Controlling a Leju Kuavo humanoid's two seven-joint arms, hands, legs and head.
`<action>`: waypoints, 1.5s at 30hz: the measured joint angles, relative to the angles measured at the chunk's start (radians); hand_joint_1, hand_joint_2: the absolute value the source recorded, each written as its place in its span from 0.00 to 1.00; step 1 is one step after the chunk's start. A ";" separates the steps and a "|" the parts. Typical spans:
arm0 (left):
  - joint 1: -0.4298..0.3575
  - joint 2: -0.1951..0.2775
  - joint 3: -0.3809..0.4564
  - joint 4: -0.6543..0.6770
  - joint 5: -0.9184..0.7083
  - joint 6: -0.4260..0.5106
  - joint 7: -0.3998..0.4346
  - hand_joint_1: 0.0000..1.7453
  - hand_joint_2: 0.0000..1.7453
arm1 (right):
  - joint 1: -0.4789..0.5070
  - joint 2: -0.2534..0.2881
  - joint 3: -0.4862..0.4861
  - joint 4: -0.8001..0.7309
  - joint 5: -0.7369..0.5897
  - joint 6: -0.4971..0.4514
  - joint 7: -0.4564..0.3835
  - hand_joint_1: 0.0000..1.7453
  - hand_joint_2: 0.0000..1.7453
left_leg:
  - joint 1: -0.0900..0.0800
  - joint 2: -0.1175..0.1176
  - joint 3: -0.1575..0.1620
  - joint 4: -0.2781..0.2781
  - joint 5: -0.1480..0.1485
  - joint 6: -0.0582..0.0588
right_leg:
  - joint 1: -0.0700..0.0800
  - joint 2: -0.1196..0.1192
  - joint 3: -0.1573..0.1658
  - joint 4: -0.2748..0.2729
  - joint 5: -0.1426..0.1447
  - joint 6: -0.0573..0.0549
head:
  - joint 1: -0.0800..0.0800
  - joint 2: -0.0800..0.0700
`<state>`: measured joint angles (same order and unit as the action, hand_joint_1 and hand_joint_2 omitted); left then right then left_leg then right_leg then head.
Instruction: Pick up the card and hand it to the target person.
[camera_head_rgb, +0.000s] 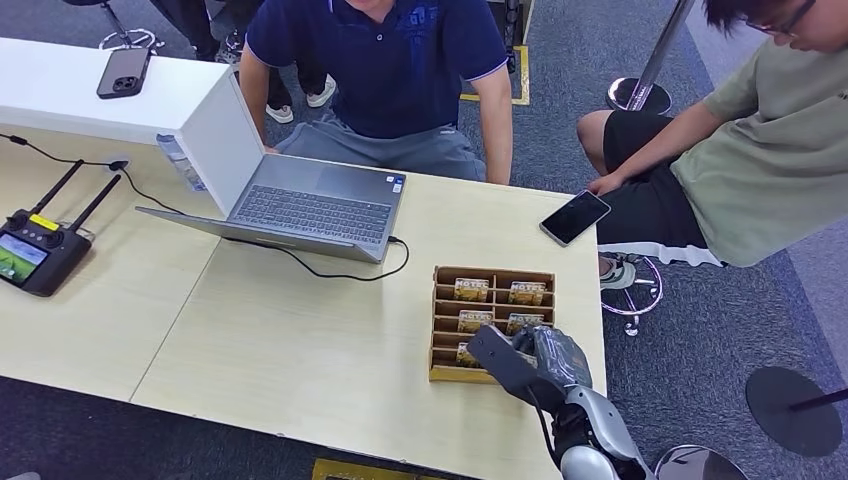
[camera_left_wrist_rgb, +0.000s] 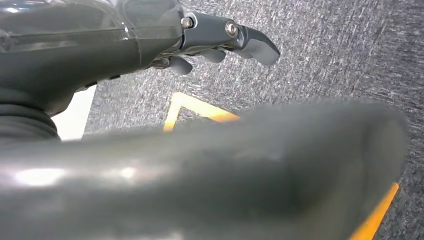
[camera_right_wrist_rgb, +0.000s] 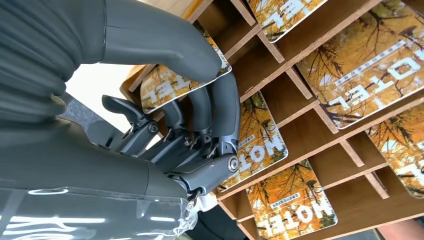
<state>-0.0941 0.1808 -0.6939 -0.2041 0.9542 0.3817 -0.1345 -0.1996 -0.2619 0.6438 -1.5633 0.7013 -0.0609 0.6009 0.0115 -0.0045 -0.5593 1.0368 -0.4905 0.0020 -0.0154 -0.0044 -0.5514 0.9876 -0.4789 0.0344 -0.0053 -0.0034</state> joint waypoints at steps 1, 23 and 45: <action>0.000 -0.001 0.000 0.000 0.000 -0.002 -0.005 0.00 1.00 | -0.001 0.000 0.000 0.000 0.003 0.003 0.001 1.00 1.00 | 0.000 0.000 0.000 0.000 0.000 0.000 | 0.000 0.000 0.000 0.000 0.000 0.000 | 0.000 0.000; 0.000 -0.010 0.001 0.000 0.004 -0.012 -0.024 0.00 1.00 | -0.010 0.001 0.003 -0.038 0.063 0.003 -0.002 1.00 1.00 | 0.000 0.000 0.000 0.000 0.000 0.000 | 0.000 0.000 0.000 0.000 0.000 0.000 | 0.000 0.000; 0.002 -0.016 0.001 0.000 -0.012 -0.027 -0.025 0.00 1.00 | -0.117 0.043 -0.052 -0.232 0.087 -0.095 -0.132 1.00 1.00 | 0.000 0.000 -0.001 0.000 0.000 0.000 | 0.000 0.000 0.000 0.000 0.000 0.000 | 0.000 0.000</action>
<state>-0.0926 0.1653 -0.6928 -0.2041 0.9419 0.3548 -0.1595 -0.3171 -0.2188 0.5922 -1.7954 0.7880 -0.1563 0.4690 0.0116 -0.0046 -0.5602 1.0368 -0.4902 0.0020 -0.0154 -0.0045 -0.5519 0.9879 -0.4788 0.0343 -0.0053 -0.0034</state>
